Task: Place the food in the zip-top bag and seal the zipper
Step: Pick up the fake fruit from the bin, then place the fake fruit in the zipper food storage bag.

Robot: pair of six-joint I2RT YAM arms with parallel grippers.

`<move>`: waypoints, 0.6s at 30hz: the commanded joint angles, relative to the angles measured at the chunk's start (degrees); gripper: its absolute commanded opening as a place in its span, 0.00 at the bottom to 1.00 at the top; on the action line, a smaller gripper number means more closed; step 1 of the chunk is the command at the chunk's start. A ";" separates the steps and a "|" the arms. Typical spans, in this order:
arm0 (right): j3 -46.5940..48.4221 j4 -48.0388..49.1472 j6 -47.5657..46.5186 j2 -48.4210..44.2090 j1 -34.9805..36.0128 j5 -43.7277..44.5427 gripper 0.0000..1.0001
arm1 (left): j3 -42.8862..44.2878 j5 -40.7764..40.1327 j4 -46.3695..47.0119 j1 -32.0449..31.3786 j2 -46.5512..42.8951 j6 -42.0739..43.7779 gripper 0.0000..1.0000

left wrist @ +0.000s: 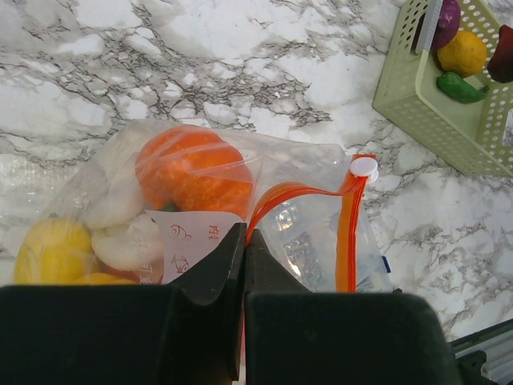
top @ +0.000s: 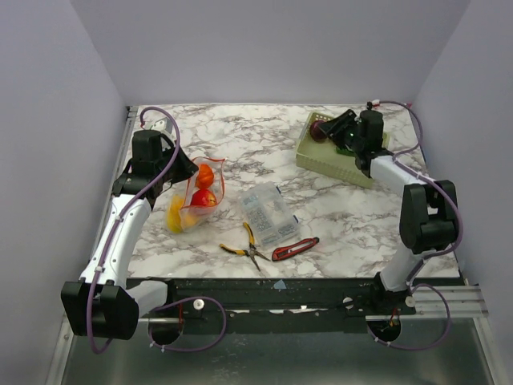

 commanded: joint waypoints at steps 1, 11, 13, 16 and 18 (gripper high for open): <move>2.06 -6.77 -8.35 -3.89 8.33 3.48 0.00 | -0.28 1.30 1.09 0.23 -0.72 -0.36 0.00; 7.85 -5.35 -22.03 -9.23 34.67 8.97 0.00 | -0.42 0.84 0.97 0.31 -1.00 -0.19 0.00; 8.74 -4.52 -25.25 -9.50 39.11 9.54 0.01 | -0.46 0.93 1.06 0.31 -1.02 -0.27 0.00; 9.36 -2.42 -28.10 -9.10 43.92 9.72 0.04 | -0.46 1.01 1.08 0.31 -1.13 -0.27 0.00; 11.21 -3.47 -29.71 -7.53 45.98 10.67 0.07 | -0.44 1.19 1.11 0.31 -1.14 -0.27 0.00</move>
